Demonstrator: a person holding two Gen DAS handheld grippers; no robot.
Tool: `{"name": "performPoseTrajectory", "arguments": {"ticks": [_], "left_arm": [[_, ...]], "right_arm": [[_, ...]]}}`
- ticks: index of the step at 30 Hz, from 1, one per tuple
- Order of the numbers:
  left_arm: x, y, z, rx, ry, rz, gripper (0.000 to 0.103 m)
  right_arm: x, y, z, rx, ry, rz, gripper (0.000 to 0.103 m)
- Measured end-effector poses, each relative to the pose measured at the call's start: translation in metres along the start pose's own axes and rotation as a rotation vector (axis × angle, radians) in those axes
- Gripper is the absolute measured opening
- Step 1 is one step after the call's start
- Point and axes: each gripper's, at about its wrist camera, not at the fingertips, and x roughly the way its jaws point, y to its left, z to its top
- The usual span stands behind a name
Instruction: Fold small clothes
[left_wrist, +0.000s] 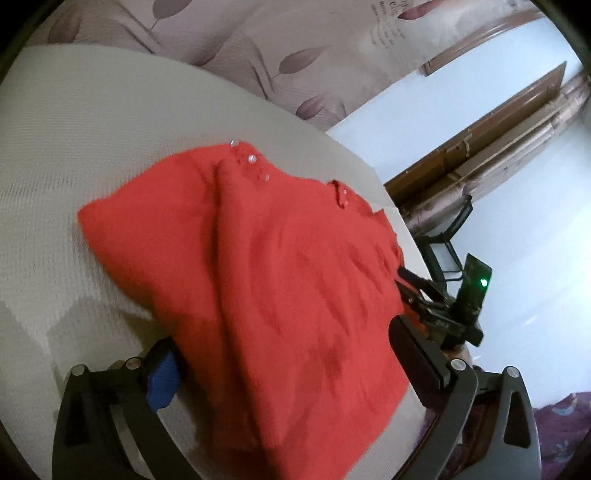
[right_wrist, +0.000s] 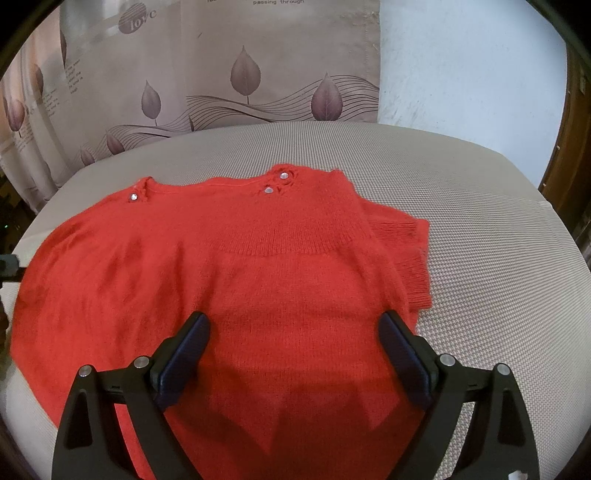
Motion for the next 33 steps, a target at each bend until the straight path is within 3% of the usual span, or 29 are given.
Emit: {"name": "performPoseTrajectory", "arguments": {"ticks": [3,5,7,10,14,19,23,27,29,30,32,33], "left_arm": [[0.0,0.002,0.0,-0.011,-0.044,0.002,0.098],[-0.002,0.005,-0.003,-0.024,-0.071,0.036,0.084],[-0.005,0.015,-0.005,-0.081,-0.094,0.075,0.053],[-0.011,0.037,-0.007,-0.192,-0.12,0.055,0.028],[-0.009,0.036,-0.007,-0.177,-0.114,0.054,0.028],[-0.009,0.045,-0.005,-0.22,-0.127,-0.039,0.031],[-0.004,0.037,-0.002,-0.165,-0.113,0.002,0.034],[0.001,0.022,0.001,-0.086,-0.097,0.004,0.055],[0.005,0.019,0.002,-0.077,-0.089,0.04,0.055],[0.005,0.019,0.003,-0.084,-0.096,0.049,0.053],[0.008,0.021,0.003,-0.105,-0.106,0.098,0.029],[0.01,0.022,0.003,-0.118,-0.106,0.111,0.023]], "right_arm": [[0.0,0.0,0.0,0.003,-0.002,0.006,0.091],[0.001,0.0,0.0,0.003,-0.002,0.008,0.092],[0.001,0.0,0.0,0.005,-0.002,0.012,0.092],[0.0,-0.002,0.0,0.01,-0.004,0.021,0.093],[-0.001,-0.003,0.0,0.017,-0.007,0.038,0.095],[-0.002,-0.002,-0.001,0.012,-0.004,0.043,0.098],[-0.003,0.0,-0.001,0.007,0.0,0.039,0.099],[-0.003,-0.001,-0.001,0.01,-0.002,0.045,0.099],[-0.003,-0.001,-0.001,0.01,-0.002,0.044,0.099],[-0.003,-0.001,-0.001,0.01,-0.002,0.044,0.099],[-0.004,-0.001,-0.001,0.012,-0.005,0.045,0.099],[-0.006,-0.002,-0.002,0.017,-0.016,0.045,0.099]]}}
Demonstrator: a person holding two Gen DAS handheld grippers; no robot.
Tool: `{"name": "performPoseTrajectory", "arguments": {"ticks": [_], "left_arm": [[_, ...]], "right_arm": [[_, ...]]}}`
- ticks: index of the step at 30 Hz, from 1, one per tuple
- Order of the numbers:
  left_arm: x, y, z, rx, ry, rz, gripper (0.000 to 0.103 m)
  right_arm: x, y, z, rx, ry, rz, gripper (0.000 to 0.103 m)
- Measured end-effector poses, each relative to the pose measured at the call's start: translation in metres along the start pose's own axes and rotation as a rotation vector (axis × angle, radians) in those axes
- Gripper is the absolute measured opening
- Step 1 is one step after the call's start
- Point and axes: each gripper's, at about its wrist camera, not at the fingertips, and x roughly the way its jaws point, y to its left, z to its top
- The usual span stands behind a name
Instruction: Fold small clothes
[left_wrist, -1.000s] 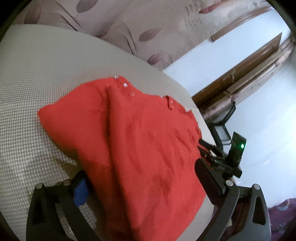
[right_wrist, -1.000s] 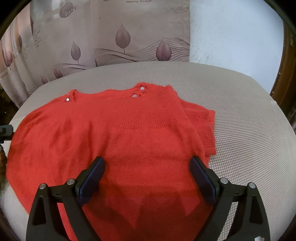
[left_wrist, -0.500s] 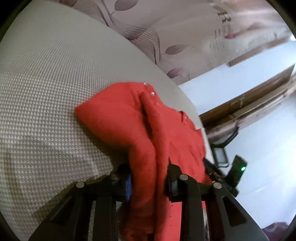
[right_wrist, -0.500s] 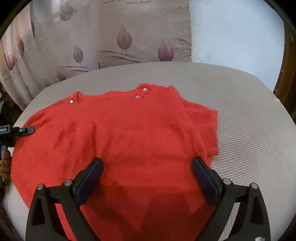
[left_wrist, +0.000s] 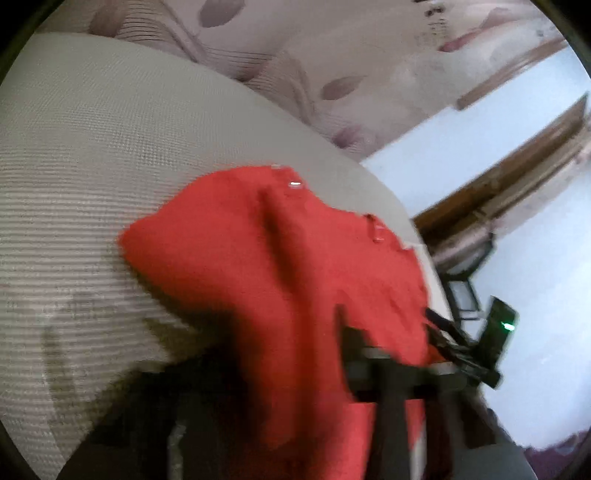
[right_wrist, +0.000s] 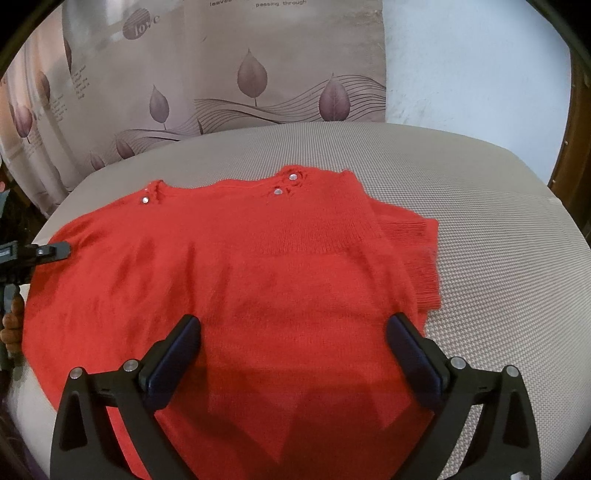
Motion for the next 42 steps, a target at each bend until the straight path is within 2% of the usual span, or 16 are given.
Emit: {"name": "performPoseTrajectory", "arguments": {"ticks": [2,3,5,6,10,13,19,20,23,27,30,34,37,42], "left_arm": [[-0.002,0.002,-0.001,-0.022,-0.026,0.001,0.023],[-0.004,-0.001,-0.002,-0.01,-0.039,0.014,0.022],[-0.005,-0.008,-0.003,0.019,-0.051,0.034,0.022],[-0.006,-0.01,-0.003,0.024,-0.055,0.034,0.021],[-0.007,-0.014,0.0,0.012,-0.061,0.013,0.021],[-0.007,-0.016,0.001,0.008,-0.058,0.022,0.021],[-0.012,-0.03,0.002,0.014,-0.062,0.041,0.02],[-0.013,-0.034,0.003,0.021,-0.062,0.046,0.02],[-0.016,-0.052,0.006,0.041,-0.061,0.04,0.02],[-0.014,-0.085,0.011,0.088,-0.043,0.027,0.02],[-0.005,-0.109,0.013,0.116,-0.02,0.029,0.02],[0.01,-0.136,0.015,0.131,0.01,0.032,0.02],[0.026,-0.157,0.015,0.128,0.033,0.025,0.02],[0.062,-0.187,0.012,0.113,0.069,0.014,0.02]], "right_arm": [[-0.009,-0.002,0.0,0.013,-0.049,0.003,0.094],[-0.017,-0.003,0.0,0.02,-0.08,0.011,0.086],[-0.024,-0.001,0.005,0.043,-0.072,0.056,0.038],[-0.025,0.001,0.01,0.056,-0.057,0.092,0.031],[-0.022,0.03,0.034,0.025,-0.035,0.243,0.021],[0.0,0.054,0.048,0.015,0.028,0.325,0.02],[0.06,0.073,0.059,0.064,0.178,0.338,0.017],[0.063,0.072,0.06,0.075,0.178,0.34,0.013],[0.069,0.068,0.063,0.112,0.212,0.37,0.013],[0.073,0.052,0.062,0.182,0.226,0.444,0.011],[0.073,0.035,0.06,0.273,0.204,0.52,0.012],[0.061,0.016,0.052,0.331,0.161,0.573,0.02],[0.05,0.005,0.045,0.366,0.145,0.631,0.02],[0.032,-0.026,0.033,0.427,0.105,0.649,0.021]]}}
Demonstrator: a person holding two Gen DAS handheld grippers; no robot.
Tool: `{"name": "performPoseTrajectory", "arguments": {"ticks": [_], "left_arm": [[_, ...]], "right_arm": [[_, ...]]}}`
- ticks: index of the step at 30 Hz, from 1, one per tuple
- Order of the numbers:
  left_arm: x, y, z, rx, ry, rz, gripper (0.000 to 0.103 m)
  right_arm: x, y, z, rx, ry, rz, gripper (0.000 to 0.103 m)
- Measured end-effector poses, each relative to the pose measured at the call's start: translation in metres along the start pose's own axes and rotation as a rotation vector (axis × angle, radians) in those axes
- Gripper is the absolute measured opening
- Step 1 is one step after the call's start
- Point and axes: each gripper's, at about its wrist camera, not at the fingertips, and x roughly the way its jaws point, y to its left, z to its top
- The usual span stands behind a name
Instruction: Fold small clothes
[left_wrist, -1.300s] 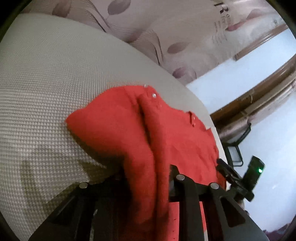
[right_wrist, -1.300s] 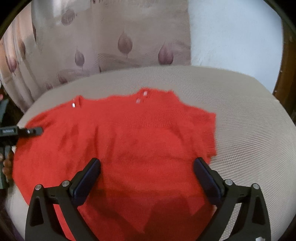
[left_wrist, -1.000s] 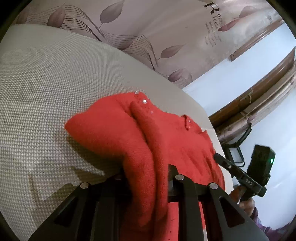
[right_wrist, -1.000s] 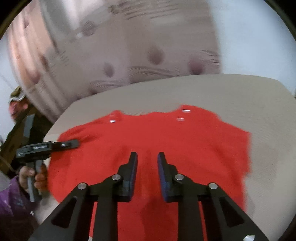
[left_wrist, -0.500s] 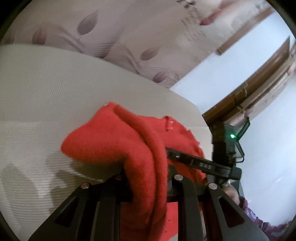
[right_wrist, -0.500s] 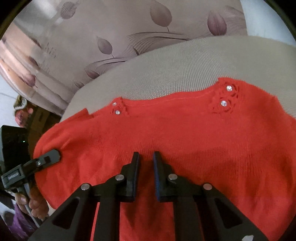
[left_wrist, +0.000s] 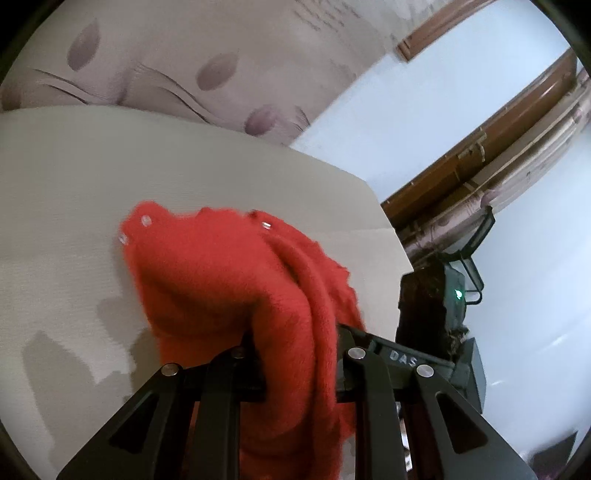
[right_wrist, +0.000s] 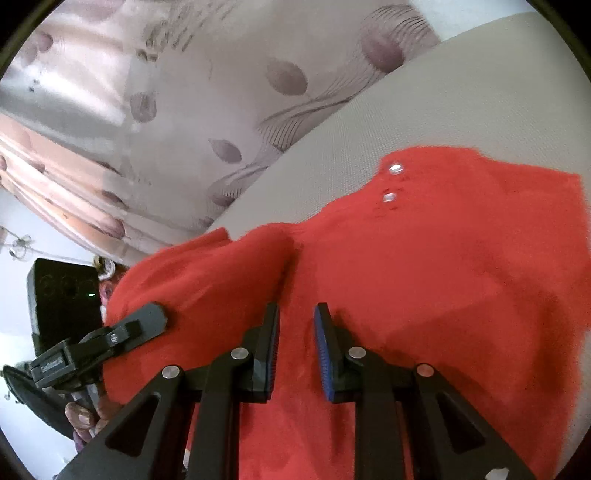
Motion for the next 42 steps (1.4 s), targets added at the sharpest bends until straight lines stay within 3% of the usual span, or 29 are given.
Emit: {"name": "performPoseTrajectory", "arguments": {"ticks": [9,15,20,21,22,24,27,30,31,33,35,38,40,42], "left_arm": [[0.068,-0.038,-0.007,-0.017,0.049,-0.028,0.02],[0.092,-0.053,-0.009,-0.001,0.079,-0.035,0.021],[0.093,-0.057,-0.008,-0.035,0.101,-0.093,0.037],[0.092,-0.06,-0.009,-0.028,0.109,-0.103,0.044],[0.091,-0.065,-0.01,-0.017,0.117,-0.123,0.052],[0.088,-0.074,-0.011,0.0,0.122,-0.192,0.058],[0.078,-0.079,-0.014,-0.024,0.126,-0.287,0.06],[0.057,-0.071,-0.019,-0.102,0.121,-0.465,0.065],[0.047,-0.069,-0.022,-0.1,0.1,-0.481,0.067],[0.029,-0.067,-0.025,-0.039,0.04,-0.432,0.07],[0.016,-0.065,-0.032,0.059,-0.01,-0.304,0.074],[0.022,-0.053,-0.042,0.109,0.001,-0.18,0.074],[0.036,-0.039,-0.054,0.092,0.038,-0.16,0.074],[0.045,-0.032,-0.065,0.071,0.045,-0.188,0.074]], "right_arm": [[-0.053,-0.046,0.002,0.067,-0.065,0.022,0.022],[-0.054,-0.068,-0.002,0.099,-0.061,0.042,0.025],[-0.057,-0.09,-0.001,0.188,-0.063,0.138,0.023],[-0.057,-0.091,-0.001,0.192,-0.061,0.147,0.023],[-0.056,-0.091,0.0,0.192,-0.059,0.149,0.023],[-0.055,-0.092,0.001,0.194,-0.055,0.155,0.023],[-0.056,-0.096,0.001,0.206,-0.051,0.175,0.023],[-0.057,-0.101,0.002,0.226,-0.046,0.2,0.023],[-0.056,-0.101,0.002,0.233,-0.043,0.21,0.023],[-0.056,-0.102,0.003,0.243,-0.04,0.226,0.023],[-0.057,-0.104,0.004,0.256,-0.034,0.252,0.026],[-0.06,-0.112,0.003,0.31,-0.022,0.306,0.03],[-0.066,-0.117,0.002,0.34,-0.028,0.338,0.035],[-0.075,-0.12,0.0,0.358,-0.044,0.378,0.043]]}}
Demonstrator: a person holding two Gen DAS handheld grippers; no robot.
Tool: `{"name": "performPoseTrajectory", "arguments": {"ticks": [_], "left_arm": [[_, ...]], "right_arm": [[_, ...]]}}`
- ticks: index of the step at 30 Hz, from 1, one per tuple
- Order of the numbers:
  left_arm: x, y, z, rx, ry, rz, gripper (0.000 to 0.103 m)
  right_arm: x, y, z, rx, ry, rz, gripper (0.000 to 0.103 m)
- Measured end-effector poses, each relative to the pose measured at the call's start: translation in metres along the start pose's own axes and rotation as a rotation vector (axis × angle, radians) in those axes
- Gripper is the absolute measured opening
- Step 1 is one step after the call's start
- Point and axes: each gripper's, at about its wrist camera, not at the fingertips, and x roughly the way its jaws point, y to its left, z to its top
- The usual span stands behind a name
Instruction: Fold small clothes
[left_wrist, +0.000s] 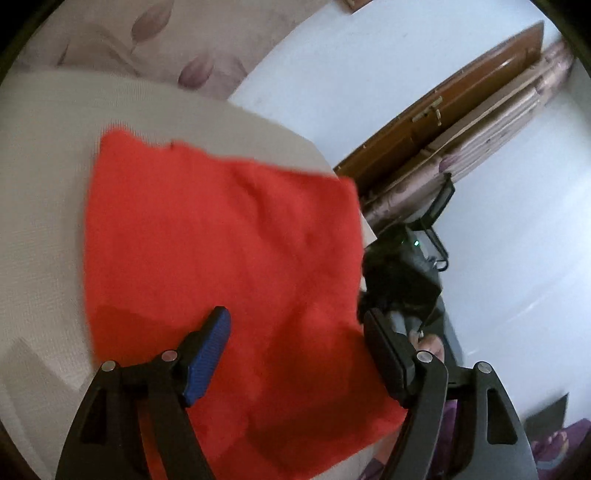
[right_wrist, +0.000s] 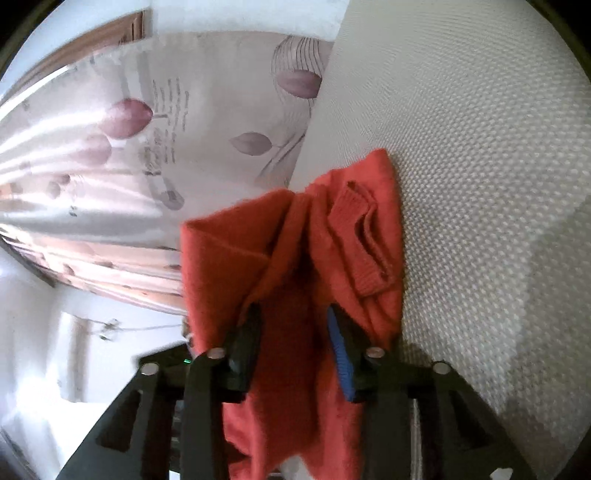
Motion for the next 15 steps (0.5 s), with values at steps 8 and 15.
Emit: {"name": "performPoseTrajectory", "arguments": {"ticks": [8,15], "left_arm": [[0.034,-0.03,-0.024,0.176,-0.006,0.02,0.074],[0.033,-0.048,-0.051,0.275,0.031,0.033,0.074]], "right_arm": [[0.004,0.023,-0.01,-0.059,0.049,-0.03,0.08],[0.031,0.05,-0.013,-0.273,0.085,-0.289,0.031]]}}
